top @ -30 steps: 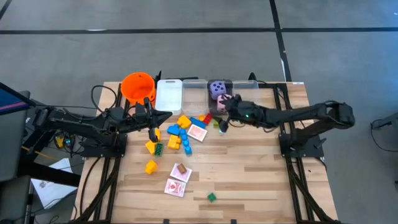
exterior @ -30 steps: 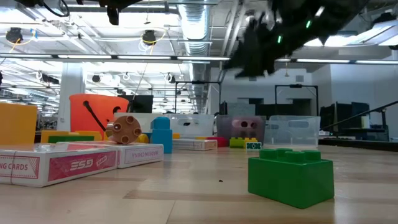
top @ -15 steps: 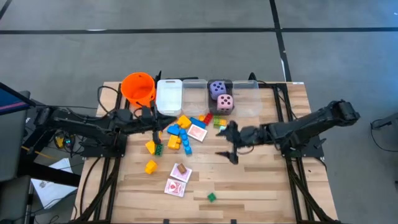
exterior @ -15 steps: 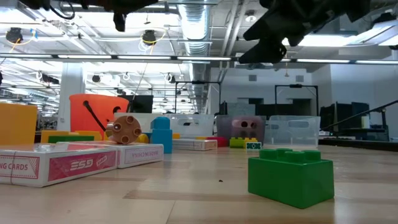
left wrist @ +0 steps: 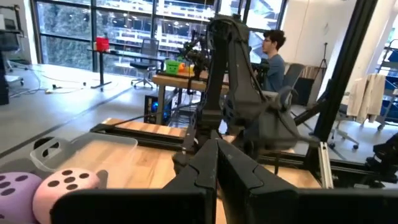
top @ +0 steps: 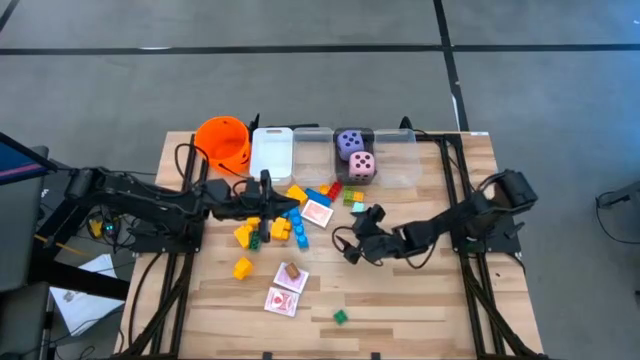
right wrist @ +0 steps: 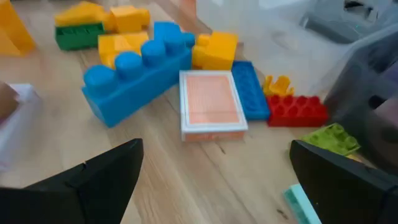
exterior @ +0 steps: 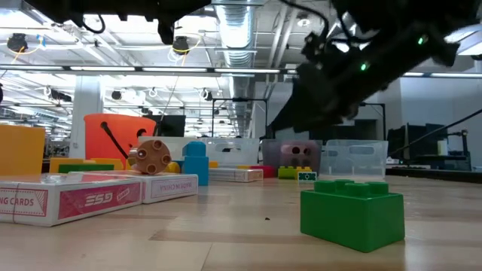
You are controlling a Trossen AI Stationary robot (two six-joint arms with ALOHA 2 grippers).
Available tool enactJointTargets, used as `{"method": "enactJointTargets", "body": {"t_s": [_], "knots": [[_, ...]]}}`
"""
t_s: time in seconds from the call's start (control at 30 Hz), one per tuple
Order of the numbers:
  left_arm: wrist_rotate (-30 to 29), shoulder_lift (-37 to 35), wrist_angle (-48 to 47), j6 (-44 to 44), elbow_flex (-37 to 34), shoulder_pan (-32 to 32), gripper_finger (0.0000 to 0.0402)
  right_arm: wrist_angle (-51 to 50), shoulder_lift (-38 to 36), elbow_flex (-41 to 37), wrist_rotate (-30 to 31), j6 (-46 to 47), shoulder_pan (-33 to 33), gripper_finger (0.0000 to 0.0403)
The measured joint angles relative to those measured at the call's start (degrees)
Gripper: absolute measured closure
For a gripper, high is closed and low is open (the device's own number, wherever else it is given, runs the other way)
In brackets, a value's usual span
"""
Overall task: Pick & Place Toys
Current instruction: Put the orange deck of cards into the right transparent bin
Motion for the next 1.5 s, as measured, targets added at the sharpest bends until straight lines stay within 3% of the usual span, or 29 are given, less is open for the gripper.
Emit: {"method": "enactJointTargets", "body": {"t_s": [0.4, 0.67, 1.1, 1.5], "knots": [[0.0, -0.2, -0.7, 0.0, 0.0, 0.3, 0.0402, 20.2, 12.4, 0.1, 0.2, -7.7, -2.3, 0.0007], [0.0, -0.2, -1.8, 0.0, 0.0, 0.3, 0.0402, 22.1, 18.2, 0.1, 0.0, -7.3, -6.8, 0.0004], [0.0, -0.2, -4.3, 0.0, 0.0, 0.3, 0.0402, 27.8, 18.7, 0.1, -10.8, -9.7, -11.0, 0.0003], [-0.1, -0.2, -4.8, 0.0, -0.1, 0.3, 0.0402, 28.0, 18.7, 0.1, -13.8, -9.3, -11.2, 0.0003]]}}
